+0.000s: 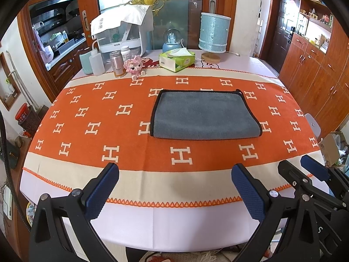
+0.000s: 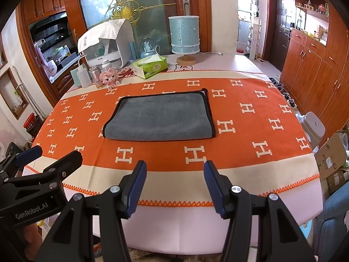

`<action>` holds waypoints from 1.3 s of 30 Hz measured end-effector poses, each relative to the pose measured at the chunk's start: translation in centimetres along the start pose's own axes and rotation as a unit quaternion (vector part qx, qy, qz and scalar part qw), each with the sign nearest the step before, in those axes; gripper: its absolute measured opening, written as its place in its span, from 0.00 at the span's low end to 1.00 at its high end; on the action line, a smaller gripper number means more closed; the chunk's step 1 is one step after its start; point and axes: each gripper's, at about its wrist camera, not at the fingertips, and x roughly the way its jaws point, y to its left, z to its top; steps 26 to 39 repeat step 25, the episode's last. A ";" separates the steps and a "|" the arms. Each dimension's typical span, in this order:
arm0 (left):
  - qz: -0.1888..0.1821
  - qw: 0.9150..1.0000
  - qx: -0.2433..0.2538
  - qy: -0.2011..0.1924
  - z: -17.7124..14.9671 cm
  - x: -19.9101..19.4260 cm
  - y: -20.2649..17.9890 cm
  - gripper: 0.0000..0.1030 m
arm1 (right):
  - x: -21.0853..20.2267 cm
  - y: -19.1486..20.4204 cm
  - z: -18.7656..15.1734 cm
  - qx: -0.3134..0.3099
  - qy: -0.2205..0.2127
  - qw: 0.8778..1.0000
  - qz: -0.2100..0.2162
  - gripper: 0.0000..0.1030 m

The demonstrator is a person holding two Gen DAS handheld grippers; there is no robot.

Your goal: Fold towel

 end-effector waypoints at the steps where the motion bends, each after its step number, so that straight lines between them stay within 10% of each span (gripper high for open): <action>1: 0.000 1.000 0.000 0.000 -0.1 0.1 0.0 1.00 | 0.1 0.0 -0.1 0.000 0.001 1.000 0.001 0.53; 39: -0.002 1.000 0.000 0.005 -0.5 0.3 0.0 1.00 | 0.6 0.1 -0.7 0.003 0.006 1.000 0.004 0.53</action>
